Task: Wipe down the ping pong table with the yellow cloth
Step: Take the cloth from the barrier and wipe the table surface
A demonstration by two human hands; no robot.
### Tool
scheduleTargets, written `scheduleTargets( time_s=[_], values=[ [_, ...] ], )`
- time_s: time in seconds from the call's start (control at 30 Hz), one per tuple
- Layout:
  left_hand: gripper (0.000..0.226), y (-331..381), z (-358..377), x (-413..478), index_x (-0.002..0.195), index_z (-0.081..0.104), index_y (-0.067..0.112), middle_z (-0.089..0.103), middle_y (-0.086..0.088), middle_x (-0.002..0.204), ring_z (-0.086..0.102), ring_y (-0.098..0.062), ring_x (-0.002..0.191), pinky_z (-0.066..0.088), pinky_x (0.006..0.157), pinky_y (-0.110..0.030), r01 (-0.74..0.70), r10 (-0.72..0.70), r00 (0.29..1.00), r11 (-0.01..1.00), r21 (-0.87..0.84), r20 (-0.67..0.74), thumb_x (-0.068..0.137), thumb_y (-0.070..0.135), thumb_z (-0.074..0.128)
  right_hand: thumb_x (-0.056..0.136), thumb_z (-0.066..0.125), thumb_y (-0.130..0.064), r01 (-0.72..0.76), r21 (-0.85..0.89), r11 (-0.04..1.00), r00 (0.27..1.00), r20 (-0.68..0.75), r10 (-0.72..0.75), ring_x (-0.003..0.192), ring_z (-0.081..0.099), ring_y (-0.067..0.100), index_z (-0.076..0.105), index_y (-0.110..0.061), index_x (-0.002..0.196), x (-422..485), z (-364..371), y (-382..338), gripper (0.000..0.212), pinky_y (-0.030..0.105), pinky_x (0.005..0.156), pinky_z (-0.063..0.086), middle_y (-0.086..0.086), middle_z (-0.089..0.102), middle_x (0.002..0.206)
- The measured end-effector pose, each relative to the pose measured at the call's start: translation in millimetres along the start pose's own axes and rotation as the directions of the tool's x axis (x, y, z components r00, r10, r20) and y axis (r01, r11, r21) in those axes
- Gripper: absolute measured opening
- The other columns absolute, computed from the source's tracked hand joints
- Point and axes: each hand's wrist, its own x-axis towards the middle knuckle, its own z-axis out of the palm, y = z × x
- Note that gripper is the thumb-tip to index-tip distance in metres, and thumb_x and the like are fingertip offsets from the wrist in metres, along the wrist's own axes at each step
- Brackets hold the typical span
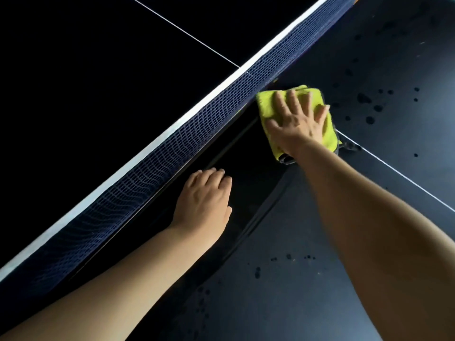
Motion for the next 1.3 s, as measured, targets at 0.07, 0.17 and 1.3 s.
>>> scheduleTargets(
  time_s=[0.07, 0.17, 1.3],
  values=[
    [0.059, 3, 1, 1, 0.146, 0.025, 0.019, 0.025, -0.001, 0.153, 0.017, -0.017, 0.142, 0.008, 0.116, -0.033, -0.004, 0.004, 1.0, 1.0, -0.011, -0.004, 0.095, 0.039, 0.046, 0.09, 0.03, -0.065, -0.097, 0.014, 0.995, 0.995, 0.029, 0.097, 0.148, -0.016, 0.029, 0.009, -0.046, 0.152, -1, -2, 22, 0.068, 0.065, 0.112, -0.012, -0.007, -0.004, 0.164],
    [0.059, 9, 3, -1, 0.147, 0.023, 0.021, 0.023, 0.0, 0.154, 0.016, -0.017, 0.142, 0.008, 0.116, -0.033, -0.011, 0.011, 1.0, 1.0, -0.01, 0.006, 0.096, 0.039, 0.044, 0.09, 0.033, -0.066, -0.145, 0.052, 0.988, 0.988, 0.056, 0.142, 0.148, -0.017, 0.028, 0.012, -0.049, 0.151, -13, -4, 35, 0.066, 0.063, 0.114, -0.009, -0.007, -0.007, 0.164],
    [0.056, -107, 35, -310, 0.145, 0.029, 0.005, 0.026, -0.011, 0.153, 0.025, -0.022, 0.141, 0.006, 0.112, -0.026, -0.263, 0.264, 0.965, 0.964, -0.045, 0.004, 0.089, 0.002, 0.026, 0.095, 0.02, -0.063, 0.297, 0.012, 0.955, 0.932, 0.214, -0.293, 0.142, -0.032, 0.032, -0.008, -0.048, 0.15, -445, 58, -202, 0.063, 0.058, 0.113, -0.018, -0.006, -0.024, 0.159]
  ],
)
